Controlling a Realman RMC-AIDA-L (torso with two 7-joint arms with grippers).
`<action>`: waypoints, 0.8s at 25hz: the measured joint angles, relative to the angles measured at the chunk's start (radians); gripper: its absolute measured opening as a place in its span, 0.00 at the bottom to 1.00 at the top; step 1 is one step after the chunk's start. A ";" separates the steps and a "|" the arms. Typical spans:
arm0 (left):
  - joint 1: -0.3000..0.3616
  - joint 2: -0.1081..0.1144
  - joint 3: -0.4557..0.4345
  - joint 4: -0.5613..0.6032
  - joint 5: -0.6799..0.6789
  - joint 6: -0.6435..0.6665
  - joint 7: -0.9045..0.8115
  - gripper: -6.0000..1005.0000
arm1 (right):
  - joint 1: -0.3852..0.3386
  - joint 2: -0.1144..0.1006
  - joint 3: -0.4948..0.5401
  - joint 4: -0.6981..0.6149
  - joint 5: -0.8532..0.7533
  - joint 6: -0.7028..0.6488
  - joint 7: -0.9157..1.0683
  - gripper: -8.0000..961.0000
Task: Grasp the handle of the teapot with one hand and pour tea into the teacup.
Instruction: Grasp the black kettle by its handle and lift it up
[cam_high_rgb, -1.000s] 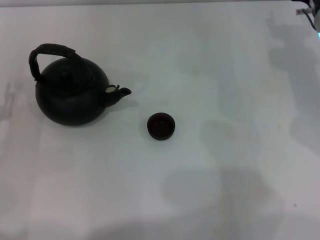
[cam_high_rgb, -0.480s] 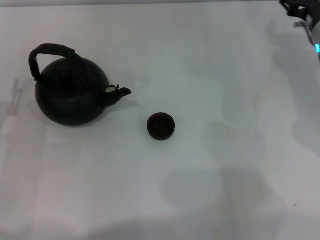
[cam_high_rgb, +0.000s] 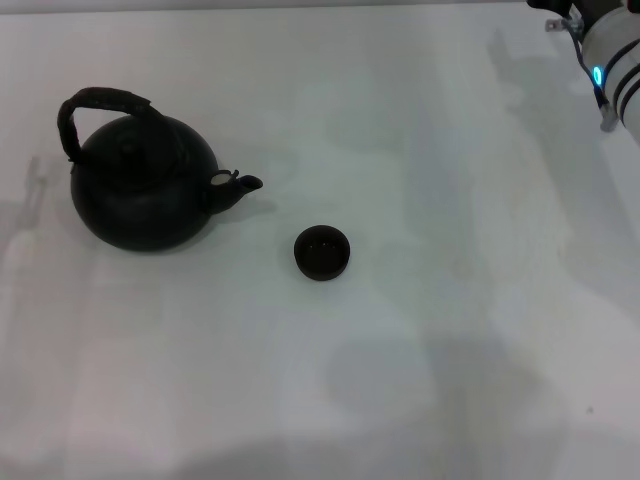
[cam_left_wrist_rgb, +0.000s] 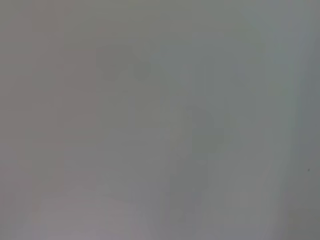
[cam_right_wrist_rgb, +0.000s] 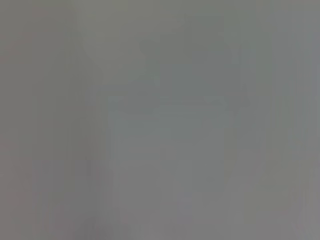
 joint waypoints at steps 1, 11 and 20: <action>0.000 0.000 0.000 0.001 0.000 0.000 0.000 0.64 | 0.001 0.000 0.001 -0.005 0.000 0.007 0.000 0.86; -0.002 0.003 0.000 0.004 0.002 0.001 0.002 0.64 | 0.009 -0.007 0.299 -0.072 0.037 -0.207 0.002 0.85; -0.006 0.003 0.000 0.007 0.000 0.001 0.002 0.64 | 0.038 -0.021 0.743 0.059 0.058 -0.795 -0.029 0.85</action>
